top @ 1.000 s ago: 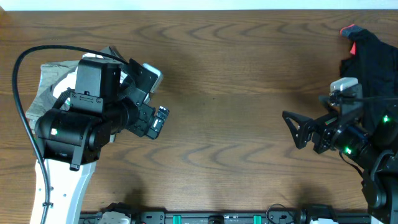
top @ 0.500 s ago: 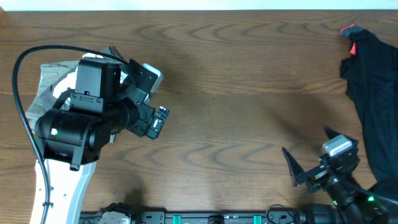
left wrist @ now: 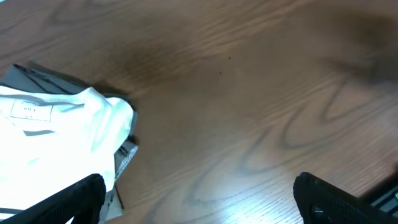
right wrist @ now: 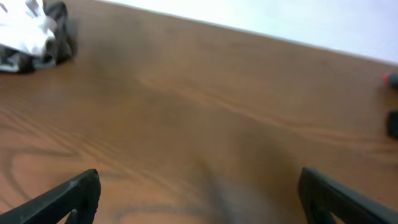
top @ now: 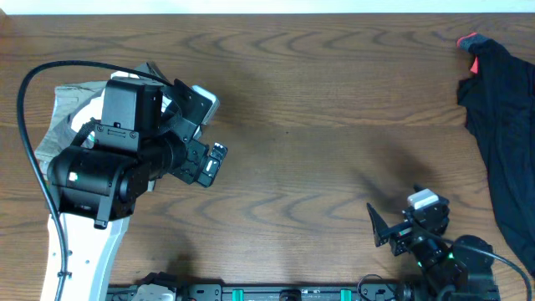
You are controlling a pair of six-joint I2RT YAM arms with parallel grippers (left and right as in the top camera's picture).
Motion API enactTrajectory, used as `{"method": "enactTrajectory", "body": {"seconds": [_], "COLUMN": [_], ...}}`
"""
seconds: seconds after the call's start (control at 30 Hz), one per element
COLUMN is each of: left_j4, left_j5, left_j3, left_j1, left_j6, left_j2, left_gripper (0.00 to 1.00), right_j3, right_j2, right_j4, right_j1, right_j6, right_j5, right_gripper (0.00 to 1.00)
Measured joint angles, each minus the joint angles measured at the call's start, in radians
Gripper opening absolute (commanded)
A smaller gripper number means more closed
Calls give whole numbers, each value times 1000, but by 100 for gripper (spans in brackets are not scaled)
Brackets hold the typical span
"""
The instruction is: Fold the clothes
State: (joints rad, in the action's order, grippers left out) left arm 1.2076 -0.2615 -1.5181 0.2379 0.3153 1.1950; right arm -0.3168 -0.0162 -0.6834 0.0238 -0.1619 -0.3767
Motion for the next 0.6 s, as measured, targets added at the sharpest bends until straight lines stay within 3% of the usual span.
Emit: {"method": "enactTrajectory", "body": {"seconds": [0.3,0.6], "left_j4": [0,0], "left_j5": [0,0], "left_j3": [0,0], "left_j1": [0,0], "left_j6": [0,0], "left_j2": [0,0], "left_gripper": [98,98], "right_j3": [146,155], "right_j2": [2,2], "right_j4": [65,83], "right_j1": [0,0], "right_j6": [0,1], "right_j5": [-8,-8], "right_gripper": [99,99]}}
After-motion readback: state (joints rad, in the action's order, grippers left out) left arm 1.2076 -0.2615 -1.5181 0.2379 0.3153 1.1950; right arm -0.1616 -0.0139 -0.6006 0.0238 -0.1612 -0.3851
